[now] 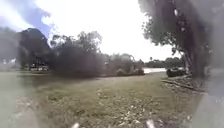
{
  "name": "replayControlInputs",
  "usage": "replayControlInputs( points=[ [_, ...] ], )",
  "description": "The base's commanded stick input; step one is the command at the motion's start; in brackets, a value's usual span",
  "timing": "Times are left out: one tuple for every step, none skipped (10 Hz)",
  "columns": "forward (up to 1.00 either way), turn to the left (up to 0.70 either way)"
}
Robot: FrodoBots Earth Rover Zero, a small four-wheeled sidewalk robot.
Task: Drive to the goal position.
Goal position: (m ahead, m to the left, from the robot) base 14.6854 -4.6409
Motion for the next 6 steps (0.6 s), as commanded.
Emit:
replayControlInputs(
  points=[
    [0.7,-0.34],
    [0.7,-0.23],
    [0.7,-0.06],
    [0.7,0.0],
    [0.7,0.0],
    [0.7,0.0]
  ],
)
